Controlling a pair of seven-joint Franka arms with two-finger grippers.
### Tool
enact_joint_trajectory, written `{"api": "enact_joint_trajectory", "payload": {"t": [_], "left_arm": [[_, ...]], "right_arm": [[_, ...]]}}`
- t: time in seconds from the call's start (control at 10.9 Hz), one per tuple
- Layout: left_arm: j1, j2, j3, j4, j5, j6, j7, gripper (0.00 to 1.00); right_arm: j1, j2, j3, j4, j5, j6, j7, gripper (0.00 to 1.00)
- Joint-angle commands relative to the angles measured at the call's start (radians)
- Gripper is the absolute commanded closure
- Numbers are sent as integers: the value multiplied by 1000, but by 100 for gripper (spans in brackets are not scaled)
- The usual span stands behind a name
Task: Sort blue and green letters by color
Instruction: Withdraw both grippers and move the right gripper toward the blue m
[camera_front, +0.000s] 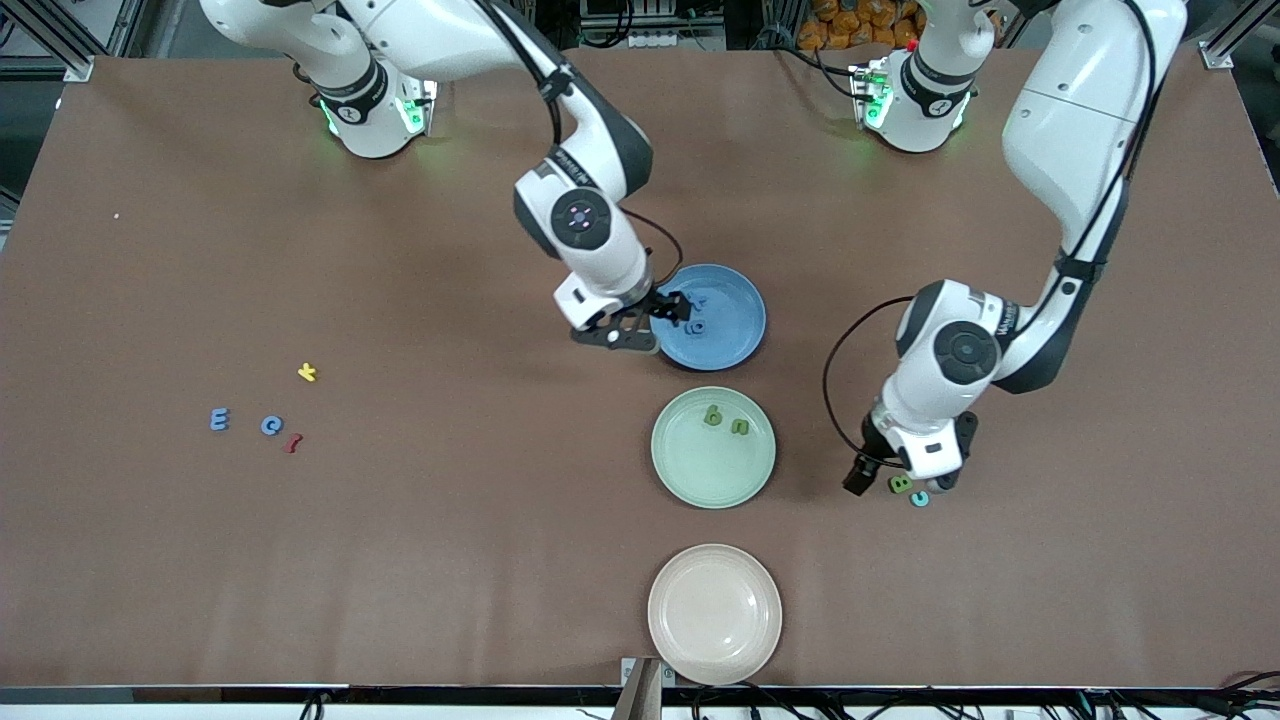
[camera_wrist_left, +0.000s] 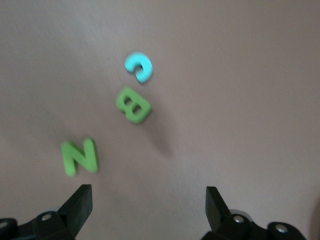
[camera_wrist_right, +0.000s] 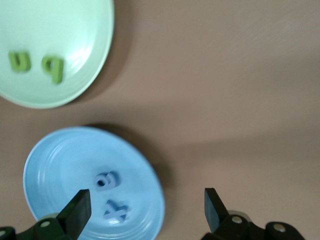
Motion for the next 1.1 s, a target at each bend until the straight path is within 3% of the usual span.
{"api": "enact_joint_trajectory", "payload": {"t": [0.0, 0.37, 0.74, 1.01], "left_arm": [[50, -44, -9, -59, 28, -11, 0, 0], [39, -27, -7, -66, 28, -11, -29, 0], [36, -12, -1, -65, 28, -14, -91, 0], [30, -18, -1, -56, 68, -140, -115, 0]], "right_arm": [[-109, -90, 11, -43, -2, -94, -81, 0], [-283, -120, 11, -44, -22, -148, -170, 0], [-490, -117, 13, -95, -179, -143, -334, 0], [-619, -117, 13, -101, -247, -143, -439, 0]]}}
